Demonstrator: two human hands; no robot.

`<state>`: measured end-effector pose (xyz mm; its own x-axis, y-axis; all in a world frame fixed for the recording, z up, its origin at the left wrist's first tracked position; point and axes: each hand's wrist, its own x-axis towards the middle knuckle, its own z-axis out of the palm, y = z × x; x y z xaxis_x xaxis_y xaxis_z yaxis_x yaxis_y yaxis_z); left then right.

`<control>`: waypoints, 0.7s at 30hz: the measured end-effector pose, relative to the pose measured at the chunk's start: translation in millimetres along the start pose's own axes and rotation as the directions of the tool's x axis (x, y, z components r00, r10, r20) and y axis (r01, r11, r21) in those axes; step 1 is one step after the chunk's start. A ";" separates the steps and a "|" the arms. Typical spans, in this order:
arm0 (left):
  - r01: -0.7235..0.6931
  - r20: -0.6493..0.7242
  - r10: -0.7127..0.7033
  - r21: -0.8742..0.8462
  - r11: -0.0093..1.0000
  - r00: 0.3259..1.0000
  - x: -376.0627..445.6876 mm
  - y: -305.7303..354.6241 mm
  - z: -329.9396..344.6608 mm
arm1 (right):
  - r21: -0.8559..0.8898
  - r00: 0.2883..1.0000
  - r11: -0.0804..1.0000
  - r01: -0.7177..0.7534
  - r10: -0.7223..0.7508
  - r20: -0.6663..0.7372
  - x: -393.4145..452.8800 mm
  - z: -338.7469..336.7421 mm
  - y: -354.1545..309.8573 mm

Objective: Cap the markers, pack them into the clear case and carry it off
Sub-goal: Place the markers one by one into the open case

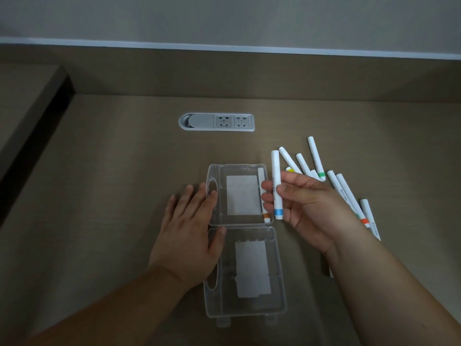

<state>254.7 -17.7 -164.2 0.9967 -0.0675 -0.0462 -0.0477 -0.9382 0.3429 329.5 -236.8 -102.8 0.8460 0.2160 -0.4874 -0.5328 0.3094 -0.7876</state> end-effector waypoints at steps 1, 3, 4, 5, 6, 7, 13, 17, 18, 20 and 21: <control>0.002 0.001 -0.002 0.003 1.000 1.000 0.2 0.4 -0.5 | -0.037 0.999 0.999 0.014 -0.015 -0.040 1.2 1.7 -0.5; 0.005 0.002 -0.005 0.004 1.000 1.000 0.6 0.5 -0.9 | -0.124 0.993 0.992 0.034 -0.048 -0.111 3.7 6.5 -1.8; 0.004 0.002 -0.004 0.001 1.000 1.000 0.6 0.6 -1.0 | -0.174 0.988 0.984 0.041 -0.066 -0.143 5.1 8.5 -2.0; 0.003 0.001 -0.003 -0.001 1.000 1.000 0.6 0.6 -1.0 | -0.227 0.981 0.973 0.046 -0.087 -0.171 6.4 10.4 -1.9; 0.001 -0.001 -0.001 -0.002 1.000 1.000 0.7 0.4 -0.8 | -0.288 0.975 0.957 0.046 -0.106 -0.197 7.5 12.3 -1.7; 0.000 -0.002 0.000 0.001 1.000 1.000 0.6 0.4 -0.6 | -0.373 0.966 0.927 0.040 -0.131 -0.221 9.0 13.6 -0.8; 0.000 0.002 0.000 0.015 1.000 1.000 1.5 0.9 0.3 | -0.809 0.919 0.588 -0.017 -0.310 -0.245 24.4 20.6 14.1; 0.002 0.008 -0.003 0.017 1.000 1.000 0.8 1.4 -1.1 | -0.907 0.898 0.420 -0.037 -0.383 -0.214 30.2 24.2 22.6; 0.003 0.009 -0.003 0.020 1.000 1.000 0.8 1.0 -1.2 | -0.919 0.896 0.391 -0.038 -0.394 -0.205 29.8 25.7 22.3; 0.003 0.010 -0.004 0.023 1.000 1.000 0.4 0.9 -1.5 | -0.930 0.898 0.366 -0.041 -0.395 -0.195 30.3 26.4 21.9; 0.002 0.011 -0.003 0.022 1.000 1.000 0.3 1.3 -1.8 | -0.929 0.900 0.368 -0.046 -0.387 -0.198 31.1 25.3 21.3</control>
<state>255.1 -18.3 -162.1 0.9960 -0.0687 -0.0569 -0.0468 -0.9456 0.3220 344.0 -200.1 -125.3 0.9720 -0.1086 -0.2083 -0.2167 -0.7562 -0.6174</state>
